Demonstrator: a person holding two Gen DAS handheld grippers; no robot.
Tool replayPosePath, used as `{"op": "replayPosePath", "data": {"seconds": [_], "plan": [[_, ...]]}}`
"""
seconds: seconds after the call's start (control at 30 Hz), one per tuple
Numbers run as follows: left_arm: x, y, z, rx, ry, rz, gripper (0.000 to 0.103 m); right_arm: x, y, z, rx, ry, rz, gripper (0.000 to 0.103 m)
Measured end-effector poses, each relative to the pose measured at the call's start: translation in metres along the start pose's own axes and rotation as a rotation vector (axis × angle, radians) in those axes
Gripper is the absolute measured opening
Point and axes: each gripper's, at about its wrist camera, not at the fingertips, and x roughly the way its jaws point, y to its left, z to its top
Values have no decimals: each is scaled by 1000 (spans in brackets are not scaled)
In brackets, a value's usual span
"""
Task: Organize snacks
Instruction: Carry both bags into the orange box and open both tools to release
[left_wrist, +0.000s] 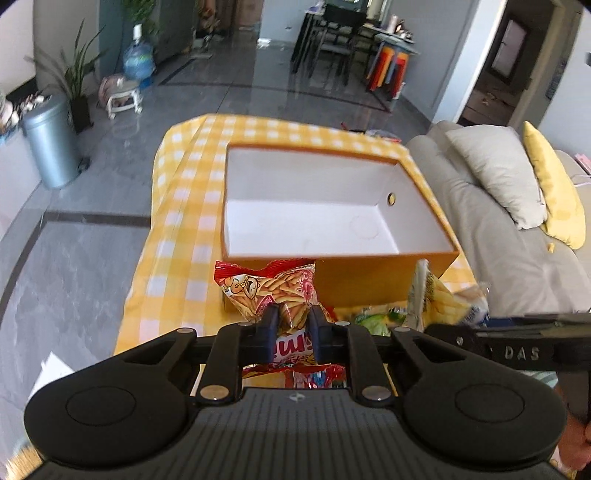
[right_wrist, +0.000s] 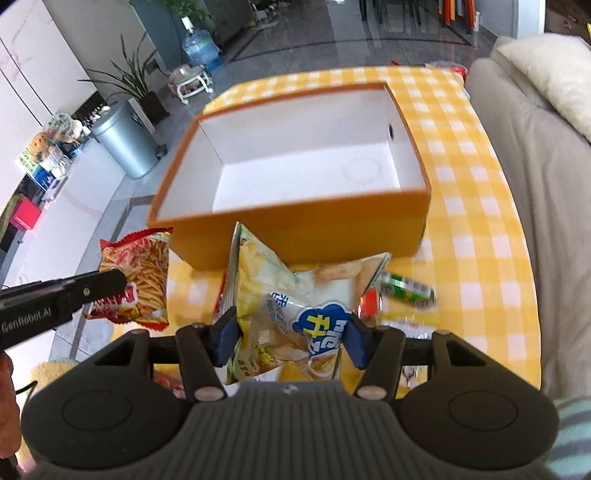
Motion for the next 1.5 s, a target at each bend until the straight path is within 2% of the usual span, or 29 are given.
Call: {"op": "replayPosePath", "data": {"seconds": [0.23, 0.4, 0.6, 0.73, 0.87, 1.07, 1.33, 1.43, 1.5], "plan": [[-3, -7, 37, 72, -46, -5, 19, -7, 13, 45, -43, -48, 33, 56], [3, -11, 68, 123, -58, -20, 18, 3, 19, 82, -63, -59, 45, 56], [26, -14, 92, 201, -36, -13, 18, 39, 15, 124, -69, -28, 55, 56], [54, -18, 100, 261, 19, 7, 18, 74, 9, 142, -83, 26, 28, 56], [88, -21, 96, 315, 101, 14, 18, 108, 4, 148, -86, 108, 23, 56], [127, -19, 86, 343, 202, 28, 18, 153, -1, 143, -95, 238, 19, 56], [156, -18, 82, 366, 289, 50, 17, 185, -4, 138, -102, 316, 9, 57], [166, -17, 82, 366, 317, 62, 10, 194, -2, 137, -112, 337, 0, 57], [171, -17, 82, 363, 330, 65, 10, 198, -2, 136, -113, 348, -6, 58]]}}
